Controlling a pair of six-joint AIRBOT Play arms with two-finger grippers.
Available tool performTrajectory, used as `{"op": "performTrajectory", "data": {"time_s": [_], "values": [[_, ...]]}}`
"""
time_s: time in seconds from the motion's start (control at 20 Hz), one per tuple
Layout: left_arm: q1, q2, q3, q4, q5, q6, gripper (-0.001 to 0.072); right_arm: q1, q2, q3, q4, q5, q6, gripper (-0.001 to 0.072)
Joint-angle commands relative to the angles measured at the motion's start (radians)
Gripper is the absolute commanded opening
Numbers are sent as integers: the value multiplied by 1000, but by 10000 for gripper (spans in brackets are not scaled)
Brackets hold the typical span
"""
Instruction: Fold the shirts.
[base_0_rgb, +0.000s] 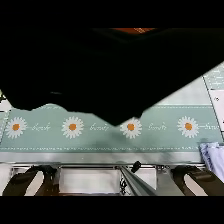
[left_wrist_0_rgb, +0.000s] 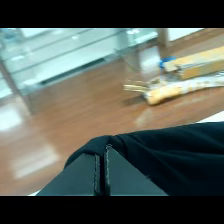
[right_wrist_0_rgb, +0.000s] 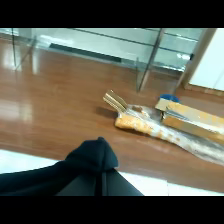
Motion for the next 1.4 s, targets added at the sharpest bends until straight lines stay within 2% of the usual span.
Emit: {"op": "performTrajectory", "data": {"time_s": [0.0, 0.15, 0.3, 0.45, 0.6, 0.7, 0.9, 1.1, 1.2, 1.35], "values": [[1, 34, 14, 121, -35, -7, 24, 0, 53, 20, -17, 166, 25, 31], [1, 14, 11, 134, -201, -16, 25, 0, 48, 19, -15, 400, 25, 31], [0, -50, 3, 146, -356, -110, 25, 0, -20, -12, 23, 615, 18, 31], [0, -116, -79, 148, -380, -146, 25, 0, -100, -149, 97, 644, -10, 31], [0, -195, -217, 148, -370, -145, 25, 0, -199, -330, 104, 520, -74, 29], [0, -269, -294, 148, -307, -145, 25, 0, -294, -374, 108, 406, -86, 29], [-23, -443, -349, 144, -171, -146, 25, 0, -455, -373, 148, 36, -71, 30], [-114, -620, -349, 145, -76, -145, 25, 0, -558, -373, 150, -304, 7, 30], [-159, -709, -349, 145, -40, -145, 25, 0, -607, -373, 158, -357, 49, 30], [-211, -840, -349, 145, -47, -147, 25, 0, -678, -373, 166, -305, 51, 30]]}}
